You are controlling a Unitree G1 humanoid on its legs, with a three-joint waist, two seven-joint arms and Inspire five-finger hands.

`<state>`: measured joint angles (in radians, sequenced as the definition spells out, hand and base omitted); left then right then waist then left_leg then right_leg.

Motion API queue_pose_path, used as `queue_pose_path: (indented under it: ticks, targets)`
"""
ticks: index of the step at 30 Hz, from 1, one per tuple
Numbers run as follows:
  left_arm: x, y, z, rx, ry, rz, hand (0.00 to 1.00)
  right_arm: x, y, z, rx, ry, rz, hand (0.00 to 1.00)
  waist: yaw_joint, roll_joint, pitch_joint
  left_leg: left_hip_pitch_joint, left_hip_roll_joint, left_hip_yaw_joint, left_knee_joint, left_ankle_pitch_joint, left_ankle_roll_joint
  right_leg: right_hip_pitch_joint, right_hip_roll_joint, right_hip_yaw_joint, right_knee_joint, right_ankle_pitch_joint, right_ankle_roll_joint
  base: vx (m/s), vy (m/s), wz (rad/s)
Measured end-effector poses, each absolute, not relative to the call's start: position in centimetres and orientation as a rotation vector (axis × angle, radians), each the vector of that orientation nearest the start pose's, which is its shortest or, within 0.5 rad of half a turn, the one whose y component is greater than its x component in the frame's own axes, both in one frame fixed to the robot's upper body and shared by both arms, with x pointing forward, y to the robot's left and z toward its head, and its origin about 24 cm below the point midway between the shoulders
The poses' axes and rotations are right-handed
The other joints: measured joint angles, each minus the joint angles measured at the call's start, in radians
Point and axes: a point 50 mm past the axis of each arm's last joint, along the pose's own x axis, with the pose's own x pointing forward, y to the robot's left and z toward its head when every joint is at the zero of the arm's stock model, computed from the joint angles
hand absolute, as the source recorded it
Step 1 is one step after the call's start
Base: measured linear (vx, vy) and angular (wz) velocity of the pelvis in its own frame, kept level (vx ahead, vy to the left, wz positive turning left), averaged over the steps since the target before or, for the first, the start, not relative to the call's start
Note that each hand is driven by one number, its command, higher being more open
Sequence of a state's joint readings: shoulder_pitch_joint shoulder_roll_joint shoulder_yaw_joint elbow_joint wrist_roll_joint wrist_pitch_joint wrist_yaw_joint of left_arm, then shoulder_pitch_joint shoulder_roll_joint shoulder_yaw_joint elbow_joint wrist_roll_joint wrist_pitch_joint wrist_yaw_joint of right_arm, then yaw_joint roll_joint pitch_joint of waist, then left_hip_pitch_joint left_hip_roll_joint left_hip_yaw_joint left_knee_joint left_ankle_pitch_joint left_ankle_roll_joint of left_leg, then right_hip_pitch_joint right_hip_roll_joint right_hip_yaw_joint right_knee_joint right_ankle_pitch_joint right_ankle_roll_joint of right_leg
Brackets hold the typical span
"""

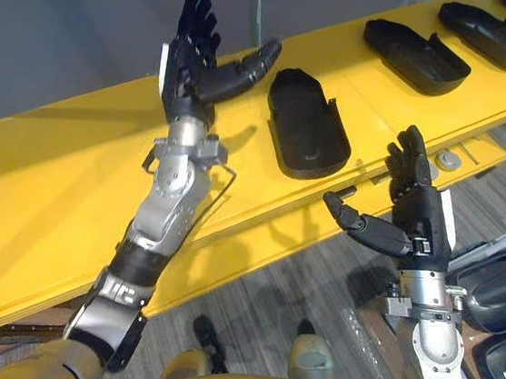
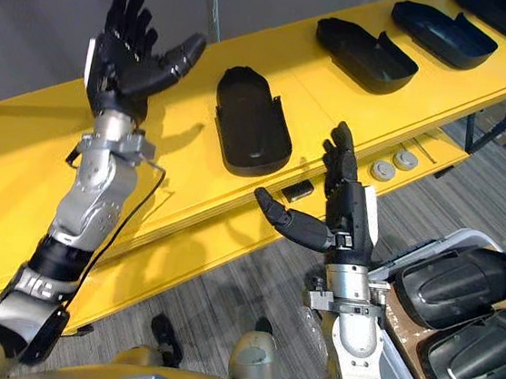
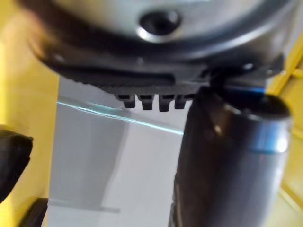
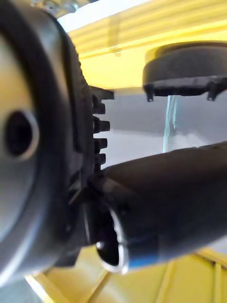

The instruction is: Walk over and take three plastic housings, then place them on the shelf

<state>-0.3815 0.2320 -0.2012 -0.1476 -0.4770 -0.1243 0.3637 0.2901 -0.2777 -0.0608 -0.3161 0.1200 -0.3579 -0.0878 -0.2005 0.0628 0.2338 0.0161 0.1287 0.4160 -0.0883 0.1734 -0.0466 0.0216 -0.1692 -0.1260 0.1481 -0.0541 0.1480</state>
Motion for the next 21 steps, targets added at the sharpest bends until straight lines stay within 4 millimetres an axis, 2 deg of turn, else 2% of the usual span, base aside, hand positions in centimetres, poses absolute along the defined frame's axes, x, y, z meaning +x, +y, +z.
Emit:
queue_pose_path:
  ticks: [5,7,9,14,21]
  targets:
    - [26.4,12.8,13.7,-0.301,-0.354,-0.098,1.00,18.5,-24.3,9.6,-0.248,-0.372,-0.291,1.00,0.010,-0.003,-0.032,-0.007,-0.001,-0.033,0.000,0.005,0.000,0.021,0.001,-0.034,-0.013,0.002,-0.003,0.01,-0.005,0.19]
    - [25.3,13.3,12.1,-0.295,-0.300,-0.107,1.00,18.3,-25.7,9.0,-0.274,-0.335,-0.346,1.00,0.028,-0.004,-0.039,-0.007,0.001,-0.041,0.000,0.006,-0.003,0.031,0.004,-0.041,-0.021,-0.001,0.001,-0.01,-0.003,0.09]
    - [24.5,13.8,11.3,-0.291,-0.275,-0.107,1.00,18.3,-26.5,8.6,-0.328,-0.298,-0.359,1.00,0.039,-0.005,-0.045,-0.012,0.002,-0.053,0.000,0.007,-0.006,0.035,0.008,-0.046,-0.029,-0.002,0.001,-0.02,0.001,0.12]
    - [23.1,15.4,10.5,-0.275,-0.263,-0.102,1.00,18.7,-27.8,7.6,-0.411,-0.224,-0.368,1.00,0.078,-0.007,-0.057,-0.035,0.004,-0.101,0.000,0.023,-0.006,0.043,0.014,-0.089,-0.036,-0.002,-0.002,-0.02,-0.009,0.25]
    - [22.1,16.1,10.2,-0.244,-0.259,-0.143,1.00,20.6,-28.1,8.2,-0.424,-0.245,-0.341,1.00,0.125,-0.008,-0.060,-0.052,0.001,-0.145,0.000,0.035,-0.005,0.056,0.016,-0.133,-0.040,-0.003,-0.018,-0.01,-0.003,0.20]
